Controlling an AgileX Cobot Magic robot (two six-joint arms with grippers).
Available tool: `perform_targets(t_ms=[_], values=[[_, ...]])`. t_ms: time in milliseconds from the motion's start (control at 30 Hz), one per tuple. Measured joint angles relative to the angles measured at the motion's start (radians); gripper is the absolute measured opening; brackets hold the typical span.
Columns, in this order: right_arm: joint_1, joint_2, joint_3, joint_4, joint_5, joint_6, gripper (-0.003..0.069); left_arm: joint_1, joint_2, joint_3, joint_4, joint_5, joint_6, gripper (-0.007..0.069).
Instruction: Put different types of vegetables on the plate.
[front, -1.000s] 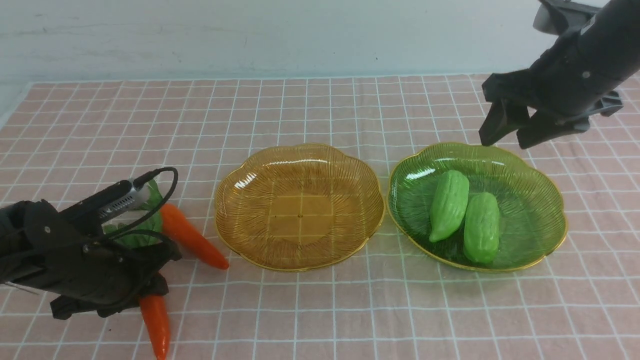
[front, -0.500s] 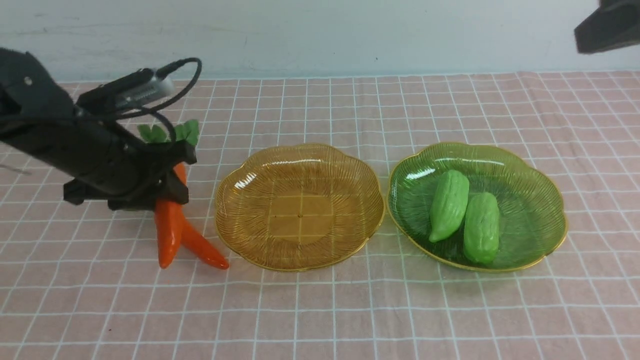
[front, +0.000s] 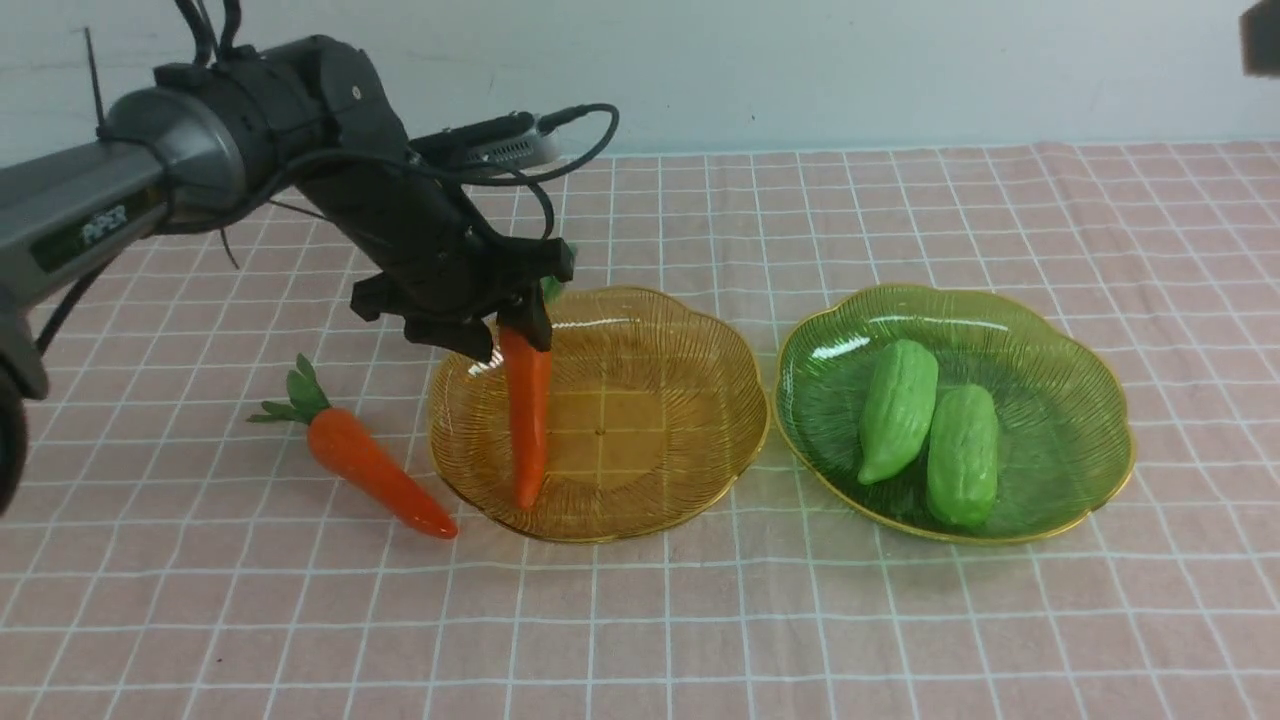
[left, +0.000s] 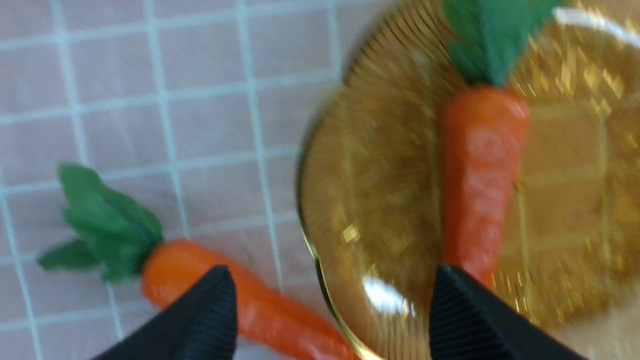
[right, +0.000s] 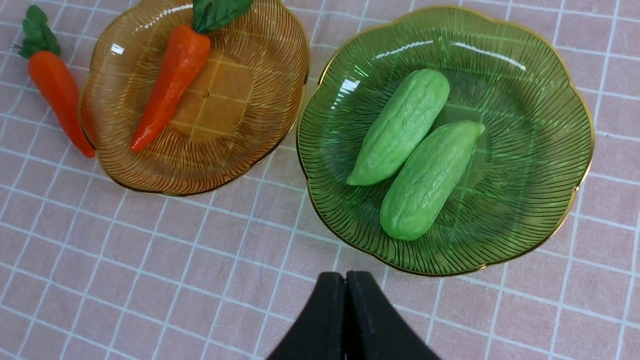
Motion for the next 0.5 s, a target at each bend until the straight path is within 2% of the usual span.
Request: perform_targets(t_ms=[67, 167, 200, 267, 333, 500], values=[[0.0, 0.0, 0.0, -0.011, 0.0, -0.006, -0.0015, -0.001, -0.03, 0.059, -0.003, 0.0, 0.017, 0.0448], [0.0, 0.0, 0.0, -0.019, 0.0, -0.012, -0.0015, -0.001, -0.116, 0.167, 0.058, 0.0, 0.02, 0.0382], [0.0, 0.0, 0.0, -0.021, 0.0, -0.014, -0.0015, -0.001, -0.162, 0.232, 0.105, 0.0, 0.002, 0.0323], [0.0, 0.0, 0.0, -0.021, 0.0, -0.016, -0.0015, 0.004, -0.243, 0.372, 0.177, 0.001, -0.032, 0.0155], [0.0, 0.0, 0.0, -0.022, 0.0, -0.02, -0.0015, 0.014, -0.274, 0.464, 0.196, 0.001, -0.035, 0.0054], [0.0, 0.0, 0.0, -0.025, 0.0, -0.034, -0.0015, 0.069, -0.287, 0.59, 0.138, -0.002, -0.112, 0.0006]])
